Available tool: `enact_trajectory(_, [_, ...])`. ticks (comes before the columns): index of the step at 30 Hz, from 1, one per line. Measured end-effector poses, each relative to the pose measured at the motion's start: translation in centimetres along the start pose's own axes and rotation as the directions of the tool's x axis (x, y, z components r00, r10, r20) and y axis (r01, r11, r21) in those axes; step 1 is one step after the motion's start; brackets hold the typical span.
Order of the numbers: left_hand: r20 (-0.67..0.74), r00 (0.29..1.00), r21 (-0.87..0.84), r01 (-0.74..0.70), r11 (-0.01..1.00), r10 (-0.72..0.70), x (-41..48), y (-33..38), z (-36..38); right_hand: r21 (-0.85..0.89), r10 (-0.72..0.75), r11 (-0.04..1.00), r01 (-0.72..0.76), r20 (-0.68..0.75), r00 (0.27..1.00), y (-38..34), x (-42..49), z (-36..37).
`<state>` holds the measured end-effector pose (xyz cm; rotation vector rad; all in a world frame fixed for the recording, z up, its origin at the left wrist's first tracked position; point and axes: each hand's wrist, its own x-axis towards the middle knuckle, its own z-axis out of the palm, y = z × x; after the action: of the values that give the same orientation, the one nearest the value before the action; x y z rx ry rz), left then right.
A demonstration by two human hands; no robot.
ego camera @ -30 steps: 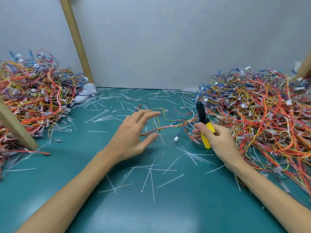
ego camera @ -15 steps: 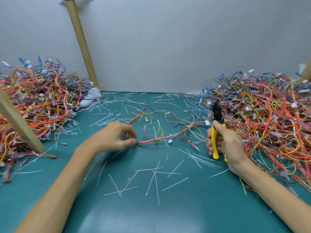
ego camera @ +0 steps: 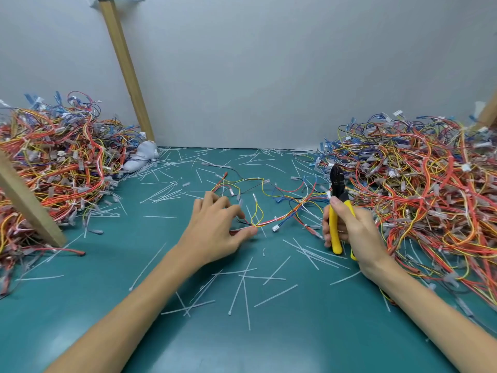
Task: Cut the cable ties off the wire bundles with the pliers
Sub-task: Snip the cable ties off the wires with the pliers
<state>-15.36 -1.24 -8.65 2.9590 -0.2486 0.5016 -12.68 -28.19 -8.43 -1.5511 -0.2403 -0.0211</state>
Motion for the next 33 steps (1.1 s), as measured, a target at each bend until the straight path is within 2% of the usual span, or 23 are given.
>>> enact_trajectory(3, [0.083, 0.991, -0.308, 0.127, 0.943, -0.107, 0.9, 1.0, 0.0, -0.013, -0.002, 1.000, 0.002, 0.004, 1.000, 0.0, 0.0, 0.0])
enact_trajectory(5, [0.072, 0.993, -0.400, 0.116, 0.909, -0.094, 1.3, 1.3, -0.2, -0.022, -0.005, 1.000, 0.005, 0.008, 1.000, 0.0, 0.0, 0.0])
enact_trajectory(9, [-0.037, 0.999, -0.446, 0.019, 0.895, -0.040, 0.5, 2.3, 0.2, -0.032, -0.017, 0.999, 0.018, 0.009, 1.000, 0.2, 0.0, -0.1])
enact_trajectory(11, [-0.030, 1.000, -0.467, -0.009, 0.884, -0.006, 0.0, 2.8, 0.6, -0.063, -0.042, 0.997, 0.042, -0.001, 0.999, 0.1, -0.2, 0.0])
enact_trajectory(13, [-0.033, 0.999, -0.484, -0.040, 0.874, 0.028, 0.1, 2.7, 0.7, -0.159, -0.115, 0.981, 0.107, -0.041, 0.993, 0.1, -0.3, 0.1])
enact_trajectory(15, [-0.104, 0.986, -0.433, -0.160, 0.887, 0.127, 0.1, 2.6, 0.4, -0.286, -0.195, 0.943, 0.170, -0.064, 0.979, -0.3, -0.1, 0.3])
enact_trajectory(17, [-0.237, 0.909, -0.219, -0.393, 0.893, 0.342, 0.2, 2.7, 0.0, -0.257, -0.176, 0.954, 0.155, -0.058, 0.983, -1.1, 0.4, 1.0])
enact_trajectory(19, [-0.317, 0.764, 0.009, -0.590, 0.808, 0.561, 0.0, 3.0, -0.4, -0.096, -0.048, 0.994, 0.049, 0.018, 0.999, -2.2, 0.9, 2.2])
enact_trajectory(21, [-0.335, 0.642, 0.141, -0.690, 0.710, 0.690, -0.2, 3.6, -0.4, -0.068, 0.086, 0.995, -0.075, 0.162, 0.983, -2.9, 1.5, 3.1])
enact_trajectory(23, [-0.347, 0.586, 0.182, -0.724, 0.666, 0.732, -0.5, 4.2, -0.4, -0.191, 0.204, 0.970, -0.149, 0.309, 0.929, -2.7, 1.8, 3.3])
enact_trajectory(25, [-0.396, 0.620, 0.090, -0.708, 0.700, 0.678, -0.7, 4.3, -0.4, -0.260, 0.298, 0.943, -0.207, 0.389, 0.872, -2.0, 1.6, 3.4])
enact_trajectory(27, [-0.442, 0.666, -0.009, -0.674, 0.739, 0.601, -0.7, 4.2, -0.4, -0.219, 0.339, 0.938, -0.269, 0.407, 0.848, -1.2, 1.3, 3.4])
enact_trajectory(30, [-0.445, 0.723, -0.039, -0.605, 0.795, 0.529, -0.5, 4.4, -0.2, -0.193, 0.297, 0.952, -0.239, 0.371, 0.880, -0.4, 1.1, 3.6])
enact_trajectory(33, [-0.420, 0.820, -0.131, -0.478, 0.869, 0.388, -0.3, 4.4, 0.2, -0.187, 0.247, 0.963, -0.195, 0.320, 0.915, 0.0, 0.8, 3.8])
